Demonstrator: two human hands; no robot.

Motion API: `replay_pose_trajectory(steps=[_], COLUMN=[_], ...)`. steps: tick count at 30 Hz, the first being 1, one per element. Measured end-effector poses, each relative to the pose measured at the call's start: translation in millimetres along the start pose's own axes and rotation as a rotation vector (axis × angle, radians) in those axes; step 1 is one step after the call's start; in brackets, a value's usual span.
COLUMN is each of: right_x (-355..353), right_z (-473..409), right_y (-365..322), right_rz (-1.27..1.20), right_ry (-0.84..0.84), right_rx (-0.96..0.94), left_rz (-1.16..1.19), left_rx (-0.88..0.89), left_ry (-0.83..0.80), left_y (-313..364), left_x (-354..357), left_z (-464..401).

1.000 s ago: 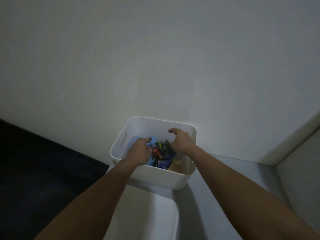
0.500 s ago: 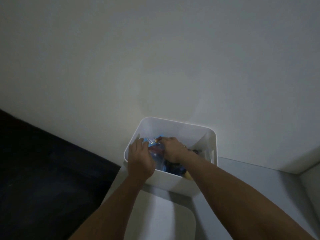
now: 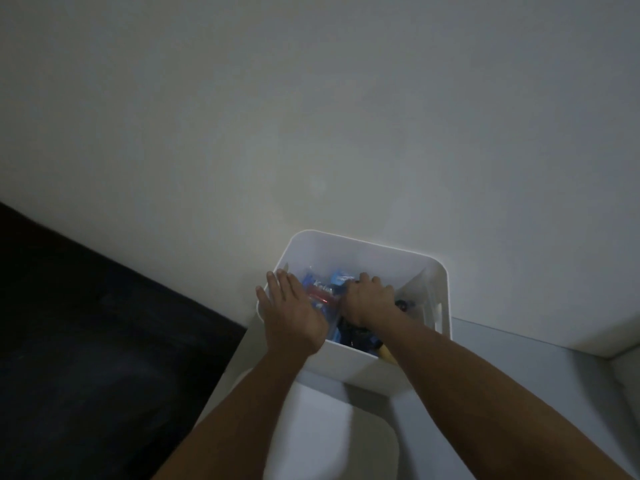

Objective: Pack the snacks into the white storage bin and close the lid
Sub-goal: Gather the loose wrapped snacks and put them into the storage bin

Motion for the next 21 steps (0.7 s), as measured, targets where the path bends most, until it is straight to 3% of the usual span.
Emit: replay_pose_trajectory(steps=[2,5,11,17,19,21], right_x=[7,-3,-48,-46,-27,6], right_z=[7,21,76,175,206,225], right_y=[14,29,53,58,48,35], right_rz=[-0.061,-0.22,-0.5,-0.592,-0.654,-0.663], right_ry=[-0.054,0.019,0.359,0.77,0.816,0.745], right_rx=[0.077,0.104,0.063,-0.053,-0.075,-0.051], left_rz=[0.017,0.042,0.295,0.392,0.369,0.345], left_rx=[-0.014,-0.014,0.03,-0.016,-0.052,-0.109], left_ry=[0.009,-0.001,0.077,0.403,0.442,0.364], left_y=[0,-1,-5,-51,-72,-92], left_x=[-3,-5,-21,-28,-14,14], left_z=[1,2,6,56,79,97])
Point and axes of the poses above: each hand's wrist, its own z-axis away from the middle knuckle, its own x-axis out of the palm, y = z × x, the point moved 8 cm from there along -z, towards the middle knuckle, and after that the axes turned 6 degrees about z, right-handed, at the moved point
